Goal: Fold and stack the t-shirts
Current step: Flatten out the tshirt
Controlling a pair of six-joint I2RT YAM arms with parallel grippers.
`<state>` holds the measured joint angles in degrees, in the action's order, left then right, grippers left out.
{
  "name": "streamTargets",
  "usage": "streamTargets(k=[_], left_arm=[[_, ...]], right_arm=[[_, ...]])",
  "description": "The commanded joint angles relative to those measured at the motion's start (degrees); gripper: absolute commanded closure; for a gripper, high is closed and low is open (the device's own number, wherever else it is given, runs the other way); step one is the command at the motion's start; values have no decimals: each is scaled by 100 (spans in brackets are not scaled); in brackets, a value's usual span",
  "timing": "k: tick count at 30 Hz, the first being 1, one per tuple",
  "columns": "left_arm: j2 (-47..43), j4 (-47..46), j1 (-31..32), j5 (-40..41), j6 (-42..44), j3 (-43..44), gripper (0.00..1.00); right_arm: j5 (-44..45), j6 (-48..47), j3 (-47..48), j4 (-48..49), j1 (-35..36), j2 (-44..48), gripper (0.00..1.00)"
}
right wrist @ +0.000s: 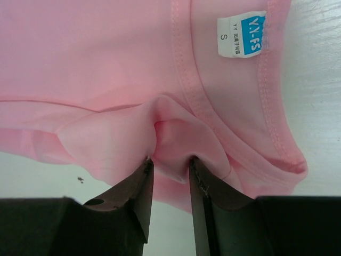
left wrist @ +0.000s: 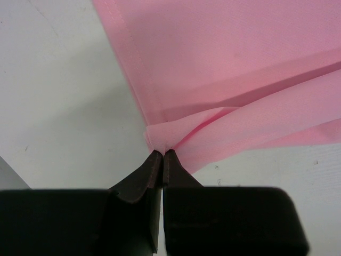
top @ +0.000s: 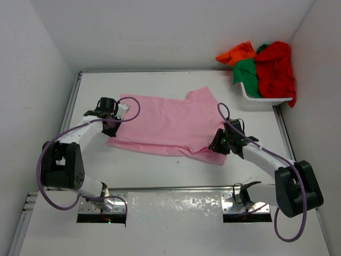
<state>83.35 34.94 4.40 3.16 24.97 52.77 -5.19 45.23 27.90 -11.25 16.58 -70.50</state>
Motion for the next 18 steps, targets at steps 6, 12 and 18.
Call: streamTargets(k=[6,12,18], left_arm=[[-205,-128,-71,-35,-45,-30,100],[-214,-128,-71,-43,-45,-22,100],[-258,-180,-71,254,8,-74,100]], right_arm=[[-140,-102,251,176,-32,-342,66],[-123,-129,146,167,-41,-438,93],[475,-497,312,-518,-242,158,100]])
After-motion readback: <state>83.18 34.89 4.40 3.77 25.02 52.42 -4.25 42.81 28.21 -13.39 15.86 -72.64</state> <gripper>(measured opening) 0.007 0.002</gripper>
